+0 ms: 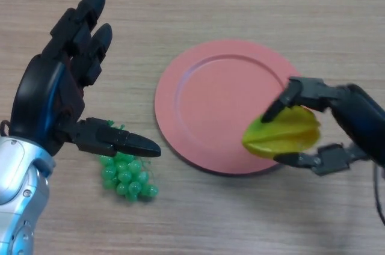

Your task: Pick up the yellow starfruit and place it on the plate

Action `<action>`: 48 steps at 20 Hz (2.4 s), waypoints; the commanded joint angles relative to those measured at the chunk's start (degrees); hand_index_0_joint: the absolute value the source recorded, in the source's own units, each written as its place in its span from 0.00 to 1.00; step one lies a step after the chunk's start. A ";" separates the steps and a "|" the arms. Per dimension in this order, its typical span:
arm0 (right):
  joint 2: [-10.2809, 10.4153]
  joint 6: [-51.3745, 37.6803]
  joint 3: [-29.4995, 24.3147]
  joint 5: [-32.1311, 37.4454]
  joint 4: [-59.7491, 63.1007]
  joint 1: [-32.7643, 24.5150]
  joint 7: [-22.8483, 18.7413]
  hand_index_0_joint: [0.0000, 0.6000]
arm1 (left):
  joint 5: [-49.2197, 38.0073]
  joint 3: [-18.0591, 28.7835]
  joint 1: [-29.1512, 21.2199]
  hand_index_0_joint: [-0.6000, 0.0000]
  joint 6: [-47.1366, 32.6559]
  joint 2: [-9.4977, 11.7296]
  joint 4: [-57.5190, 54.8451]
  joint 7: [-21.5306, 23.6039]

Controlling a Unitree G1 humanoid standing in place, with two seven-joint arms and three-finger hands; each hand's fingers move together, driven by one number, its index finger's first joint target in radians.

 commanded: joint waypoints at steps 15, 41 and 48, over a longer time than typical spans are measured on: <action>4.51 11.18 3.51 -0.85 10.62 -10.27 -2.68 0.75 | -1.22 5.67 -1.04 1.00 -9.24 2.73 -3.48 0.73; 0.43 29.75 -8.59 30.09 -27.06 1.85 -26.82 0.00 | 2.96 4.96 -2.68 1.00 -15.48 3.14 4.20 -0.33; 0.66 26.91 -7.98 19.66 -29.18 4.81 -21.74 0.00 | 8.83 4.54 -4.70 1.00 -21.60 3.86 9.26 1.34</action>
